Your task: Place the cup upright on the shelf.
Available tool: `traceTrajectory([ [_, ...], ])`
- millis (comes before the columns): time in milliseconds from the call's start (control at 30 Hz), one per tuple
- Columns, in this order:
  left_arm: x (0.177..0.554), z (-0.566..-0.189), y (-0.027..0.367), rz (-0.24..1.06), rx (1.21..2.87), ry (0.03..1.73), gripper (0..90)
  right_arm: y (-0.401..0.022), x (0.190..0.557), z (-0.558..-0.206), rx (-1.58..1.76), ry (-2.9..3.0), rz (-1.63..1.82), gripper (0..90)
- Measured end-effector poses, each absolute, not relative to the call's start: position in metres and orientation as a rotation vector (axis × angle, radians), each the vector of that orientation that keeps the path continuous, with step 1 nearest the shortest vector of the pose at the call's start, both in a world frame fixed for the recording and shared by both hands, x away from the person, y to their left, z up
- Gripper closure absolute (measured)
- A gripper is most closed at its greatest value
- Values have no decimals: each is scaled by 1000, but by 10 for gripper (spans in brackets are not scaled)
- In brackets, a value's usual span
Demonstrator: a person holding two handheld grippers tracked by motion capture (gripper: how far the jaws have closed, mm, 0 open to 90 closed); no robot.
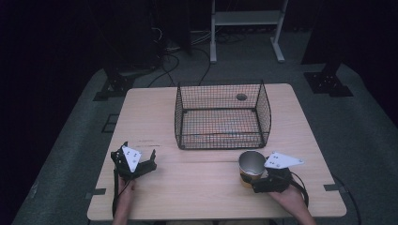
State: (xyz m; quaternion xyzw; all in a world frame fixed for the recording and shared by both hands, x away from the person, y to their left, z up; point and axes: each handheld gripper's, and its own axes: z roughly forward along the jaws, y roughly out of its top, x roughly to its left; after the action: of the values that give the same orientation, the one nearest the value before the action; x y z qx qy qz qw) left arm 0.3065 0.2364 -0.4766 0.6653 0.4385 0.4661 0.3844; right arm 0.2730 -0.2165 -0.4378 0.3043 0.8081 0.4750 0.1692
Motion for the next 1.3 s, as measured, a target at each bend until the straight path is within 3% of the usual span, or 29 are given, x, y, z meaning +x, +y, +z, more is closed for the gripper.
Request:
traceTrajectory([
  [1300,306,-477,236,1186,1699,1111,0,-204,313,-350,801,2320,1502,141],
])
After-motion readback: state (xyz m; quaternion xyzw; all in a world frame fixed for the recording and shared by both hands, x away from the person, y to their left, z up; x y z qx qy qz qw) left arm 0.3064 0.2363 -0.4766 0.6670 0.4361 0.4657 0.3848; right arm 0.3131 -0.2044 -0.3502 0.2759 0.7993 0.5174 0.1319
